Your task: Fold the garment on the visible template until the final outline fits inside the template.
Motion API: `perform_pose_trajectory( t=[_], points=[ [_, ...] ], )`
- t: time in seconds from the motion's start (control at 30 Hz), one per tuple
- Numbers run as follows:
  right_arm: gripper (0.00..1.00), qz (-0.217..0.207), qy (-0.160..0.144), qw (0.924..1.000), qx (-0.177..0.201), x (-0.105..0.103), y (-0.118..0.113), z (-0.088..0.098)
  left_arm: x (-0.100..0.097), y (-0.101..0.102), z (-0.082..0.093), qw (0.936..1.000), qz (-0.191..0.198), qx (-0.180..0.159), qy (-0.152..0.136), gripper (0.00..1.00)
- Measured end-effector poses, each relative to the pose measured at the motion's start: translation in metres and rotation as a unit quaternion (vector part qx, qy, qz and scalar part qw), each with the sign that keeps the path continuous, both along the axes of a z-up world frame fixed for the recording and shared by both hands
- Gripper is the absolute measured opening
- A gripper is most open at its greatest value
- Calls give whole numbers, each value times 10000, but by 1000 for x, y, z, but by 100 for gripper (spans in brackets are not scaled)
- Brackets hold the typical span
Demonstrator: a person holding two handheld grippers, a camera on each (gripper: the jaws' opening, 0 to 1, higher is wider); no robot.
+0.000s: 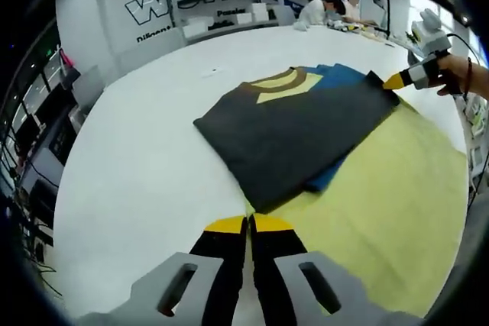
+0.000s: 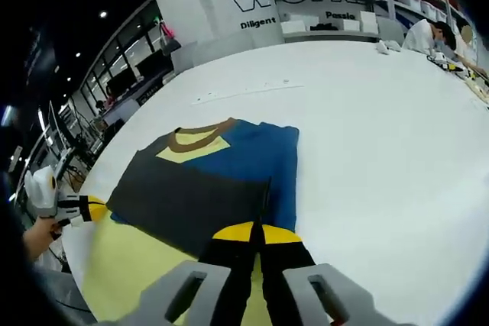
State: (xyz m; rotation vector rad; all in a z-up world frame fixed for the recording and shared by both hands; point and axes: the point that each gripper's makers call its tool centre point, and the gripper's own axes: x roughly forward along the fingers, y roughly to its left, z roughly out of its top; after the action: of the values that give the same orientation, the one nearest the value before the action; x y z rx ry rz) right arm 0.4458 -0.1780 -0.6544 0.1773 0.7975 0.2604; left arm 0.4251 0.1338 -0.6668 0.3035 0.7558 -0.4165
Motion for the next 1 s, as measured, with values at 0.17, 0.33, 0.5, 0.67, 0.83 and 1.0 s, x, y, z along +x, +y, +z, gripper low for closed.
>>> perform_pose_trajectory(
  t=[0.17, 0.33, 0.5, 0.67, 0.83, 1.0],
  points=[
    [0, 96, 71, 9999, 12, -3, 11, -4, 1, 13, -1, 9999, 145, 82, 21, 2],
    [0, 87, 104, 9999, 75, -5, 19, -5, 3, 22, -1, 9996, 261, 78, 29, 2],
    [0, 127, 118, 9997, 188, -8, 36, -8, 3, 40, 0, 9988, 485, 90, 44, 2],
    [0, 159, 152, 9994, 251, -9, 44, -10, 0, 52, -1, 9983, 583, 56, 65, 2],
    [0, 248, 144, 9993, 259, -9, 50, -11, -1, 58, -1, 9982, 579, 150, 46, 2],
    [0, 323, 115, 9991, 253, -10, 56, -9, -2, 63, -1, 9979, 616, 176, 44, 2]
  ],
)
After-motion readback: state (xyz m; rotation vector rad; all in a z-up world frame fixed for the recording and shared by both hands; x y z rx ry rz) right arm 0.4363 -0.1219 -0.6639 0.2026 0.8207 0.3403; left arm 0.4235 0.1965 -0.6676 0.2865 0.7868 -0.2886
